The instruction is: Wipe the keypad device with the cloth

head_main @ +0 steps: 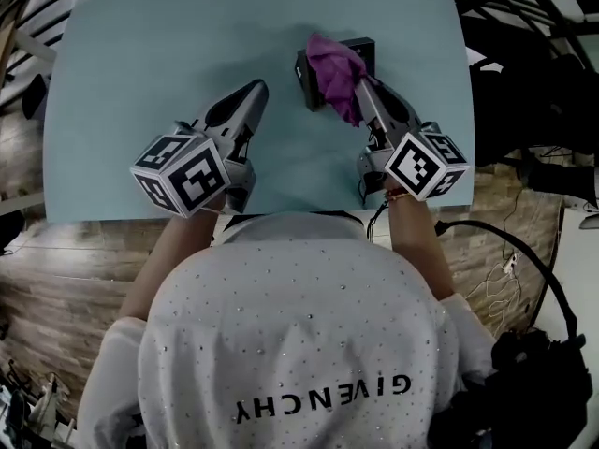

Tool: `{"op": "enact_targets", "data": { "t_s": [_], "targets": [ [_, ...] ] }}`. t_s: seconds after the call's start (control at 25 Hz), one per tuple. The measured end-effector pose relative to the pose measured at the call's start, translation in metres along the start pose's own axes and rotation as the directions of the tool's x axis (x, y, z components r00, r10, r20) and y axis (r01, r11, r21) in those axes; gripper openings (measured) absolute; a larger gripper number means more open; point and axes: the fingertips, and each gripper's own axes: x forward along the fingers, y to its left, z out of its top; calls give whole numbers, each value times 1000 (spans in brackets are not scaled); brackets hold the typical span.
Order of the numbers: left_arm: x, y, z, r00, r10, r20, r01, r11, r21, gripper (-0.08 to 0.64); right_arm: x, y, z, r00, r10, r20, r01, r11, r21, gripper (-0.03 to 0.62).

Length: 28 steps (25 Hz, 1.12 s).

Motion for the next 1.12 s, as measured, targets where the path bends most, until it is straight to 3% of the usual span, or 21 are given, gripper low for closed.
{"op": "enact_targets", "data": {
  "t_s": [0.12,0.28,0.36,0.52,0.6,0.8,1.12],
  "targets": [
    [2,-1,4,1000,-21,4,21,1000,-6,0,10,16,-14,998,7,-62,-13,995,-98,40],
    [2,6,7,1000,-26,7,27,999,-17,0,31,5,-43,979,-88,-186,37,964,-262,40],
    [1,12,7,1000,-22,8,23,999,-28,0,42,2,-57,962,-123,-244,31,936,-350,40],
    [-3,21,5,1000,-20,0,20,999,-50,0,55,4,-77,932,-188,-310,-2,852,-523,40],
    [-6,23,4,1000,-22,-5,21,998,-53,0,54,3,-78,929,-202,-311,1,840,-542,40],
    [-9,36,0,1000,-6,-5,5,998,-68,0,48,-12,-79,924,-237,-301,47,850,-524,40],
    [-3,39,2,1000,-12,-20,10,997,-74,0,43,-29,-67,912,-292,-288,89,826,-557,40]
  ]
}}
